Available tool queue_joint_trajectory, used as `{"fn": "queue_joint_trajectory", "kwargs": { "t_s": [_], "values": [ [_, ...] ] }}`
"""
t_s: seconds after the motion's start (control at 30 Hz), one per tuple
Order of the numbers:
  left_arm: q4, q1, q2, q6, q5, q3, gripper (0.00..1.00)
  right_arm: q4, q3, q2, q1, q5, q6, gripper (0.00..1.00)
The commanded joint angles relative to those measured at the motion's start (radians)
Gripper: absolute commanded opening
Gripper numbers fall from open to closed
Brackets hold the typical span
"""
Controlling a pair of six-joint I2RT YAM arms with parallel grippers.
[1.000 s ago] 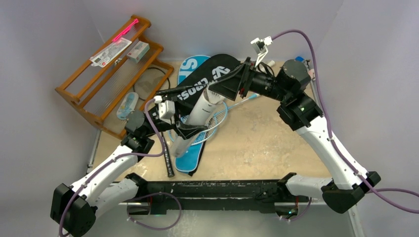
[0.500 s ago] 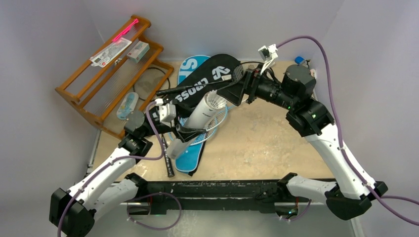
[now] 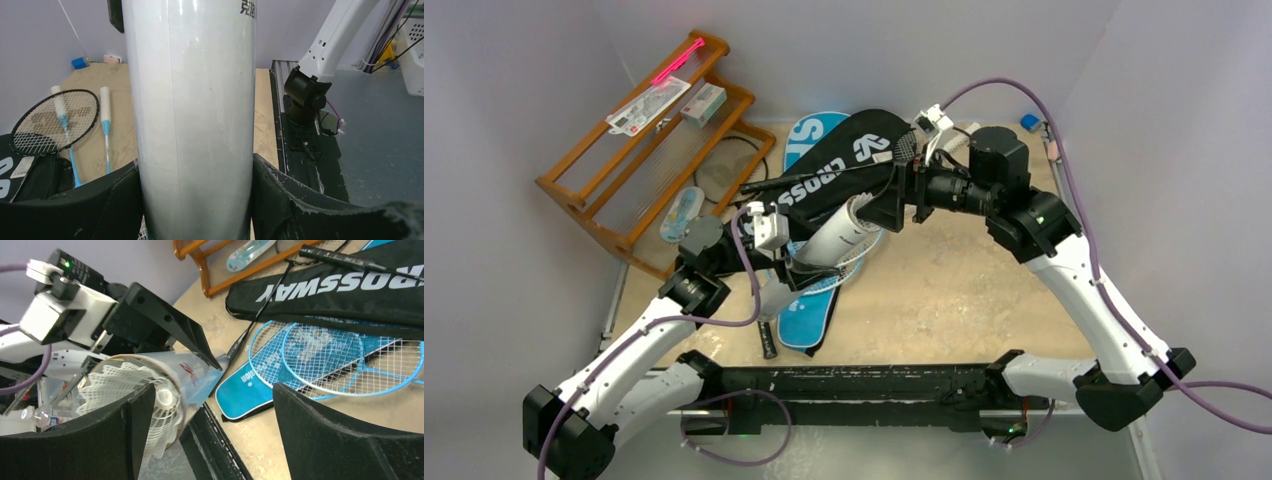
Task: Pack up the badminton gear
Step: Place the shuttlecock at the shuttle tube.
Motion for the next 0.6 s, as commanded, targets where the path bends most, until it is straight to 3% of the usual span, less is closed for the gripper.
{"fn": "queue_joint_trajectory", "kwargs": {
  "t_s": [0.0,0.43,0.57],
  "values": [
    [0.001,-0.004,-0.003,0.047,0.064,0.058,0.63,0.015,-0.04,-0.007,-0.004,-0.057,-0.047,0.89],
    [-0.08,-0.015,0.024,0.116,0.149,0.108,0.63,0.087,-0.155,0.026,-0.004,-0.155,-0.044,0.89],
    [-0.125,-0.017,0.021,0.147,0.141,0.116,0.63,0.056,-0.17,-0.022,-0.003,-0.114,-0.037,0.96]
  ]
}}
